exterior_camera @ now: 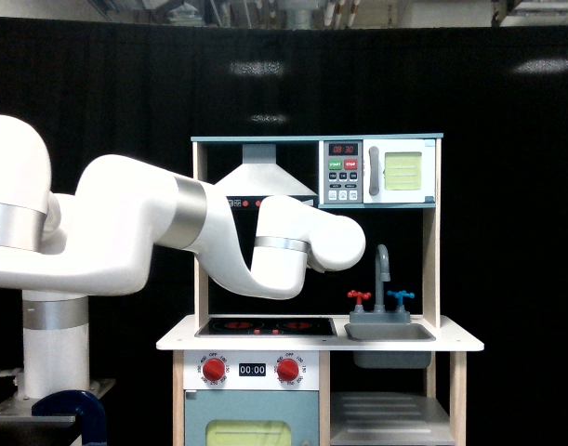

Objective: Turn on the faucet

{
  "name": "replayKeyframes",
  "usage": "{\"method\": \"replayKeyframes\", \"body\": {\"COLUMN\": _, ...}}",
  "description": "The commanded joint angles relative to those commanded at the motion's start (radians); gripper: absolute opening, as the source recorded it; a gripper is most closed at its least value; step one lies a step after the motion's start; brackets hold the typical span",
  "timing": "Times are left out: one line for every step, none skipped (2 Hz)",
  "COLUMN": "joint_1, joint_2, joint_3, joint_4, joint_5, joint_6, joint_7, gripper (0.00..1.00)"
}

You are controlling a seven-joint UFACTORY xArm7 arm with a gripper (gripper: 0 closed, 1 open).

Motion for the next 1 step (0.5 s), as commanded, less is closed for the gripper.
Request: {"method": "replayKeyframes", "body": {"joint_1": -0.139, "joint_2": -0.001, "joint_3": 0.003, "joint_4": -0.072, "joint_5": -0.023, "joint_6": 0.064, "joint_7": -0.004, "gripper": 1.0}}
